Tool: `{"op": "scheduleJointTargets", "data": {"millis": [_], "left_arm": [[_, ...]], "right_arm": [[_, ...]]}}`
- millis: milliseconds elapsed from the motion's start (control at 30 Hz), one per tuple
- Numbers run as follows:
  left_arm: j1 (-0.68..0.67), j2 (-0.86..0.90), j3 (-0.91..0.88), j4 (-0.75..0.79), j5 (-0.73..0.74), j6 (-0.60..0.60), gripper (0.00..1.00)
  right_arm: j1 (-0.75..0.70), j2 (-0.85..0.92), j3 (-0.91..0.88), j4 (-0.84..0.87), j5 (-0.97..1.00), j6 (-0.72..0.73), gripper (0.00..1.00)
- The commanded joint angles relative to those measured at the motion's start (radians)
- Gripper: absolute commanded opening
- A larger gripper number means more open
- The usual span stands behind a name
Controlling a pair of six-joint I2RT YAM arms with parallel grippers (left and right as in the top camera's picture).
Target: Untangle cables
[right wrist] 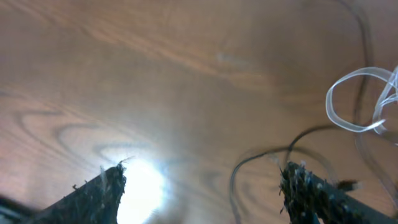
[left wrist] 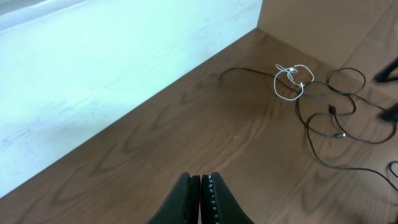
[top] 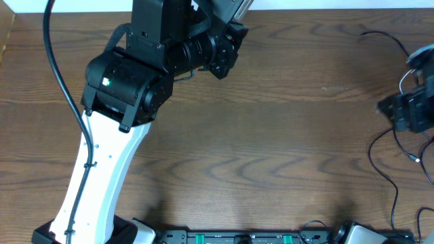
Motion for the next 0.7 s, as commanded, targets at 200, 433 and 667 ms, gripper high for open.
{"op": "scheduleJointTargets", "data": {"millis": [200,433,667], "left_arm": [[0.003,-0.026,-0.004,0.002,-0.006,0.013,0.08],[0.003,-0.026,-0.004,0.003,-0.005,0.013,0.08],[0.003,-0.035,-0.004,-0.001,-0.006,0.013,0.08]], "right_arm": [[0.022,-0.391,-0.537,0.221,-0.024,0.175,0.79],[0.023,-0.46,-0.713,0.321,0.037,0.39,0.58],[0.023,-0.454,-0.863,0.442,0.105,0.529,0.53]]}}
